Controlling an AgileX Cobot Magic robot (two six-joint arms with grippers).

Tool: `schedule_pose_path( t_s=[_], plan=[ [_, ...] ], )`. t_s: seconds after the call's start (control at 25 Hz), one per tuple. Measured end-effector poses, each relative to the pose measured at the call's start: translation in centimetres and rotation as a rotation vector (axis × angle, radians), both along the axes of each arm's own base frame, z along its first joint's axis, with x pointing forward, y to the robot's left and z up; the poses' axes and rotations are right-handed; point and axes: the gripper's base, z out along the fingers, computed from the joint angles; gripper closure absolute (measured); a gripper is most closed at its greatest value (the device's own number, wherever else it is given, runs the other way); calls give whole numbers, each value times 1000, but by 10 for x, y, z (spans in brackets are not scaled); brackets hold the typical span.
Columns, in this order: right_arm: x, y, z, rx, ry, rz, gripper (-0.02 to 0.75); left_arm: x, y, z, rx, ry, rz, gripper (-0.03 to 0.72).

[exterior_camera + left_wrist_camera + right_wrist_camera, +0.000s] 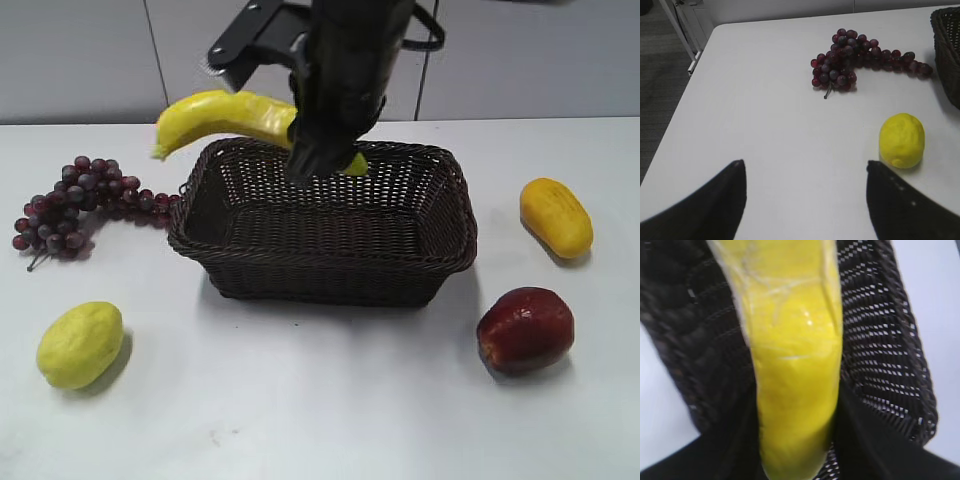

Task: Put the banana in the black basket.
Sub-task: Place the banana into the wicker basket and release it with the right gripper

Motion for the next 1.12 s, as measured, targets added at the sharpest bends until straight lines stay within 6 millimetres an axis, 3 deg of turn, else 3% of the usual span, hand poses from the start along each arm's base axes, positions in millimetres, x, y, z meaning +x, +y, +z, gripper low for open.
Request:
schedule_pose_path(
  t_s=[0.2,0.44,0.68,0.92,1.0,1.12],
  plan=[
    [31,-25,-8,-39,-54,20,435,0,0,0,0,0,0,133],
    [51,-24,-39,-69,-72,53,435,0,0,0,0,0,0,133],
    [58,-19,-94,-137,20,65,435,0,0,0,0,0,0,133],
    [58,-19,-107,-163,53,63,435,0,0,0,0,0,0,133],
    [58,-19,-107,-162,52,63,372,0,0,0,-5,0,-3,133],
    [57,-19,-107,-160,58,47,188,0,0,0,0,0,0,133]
  ],
)
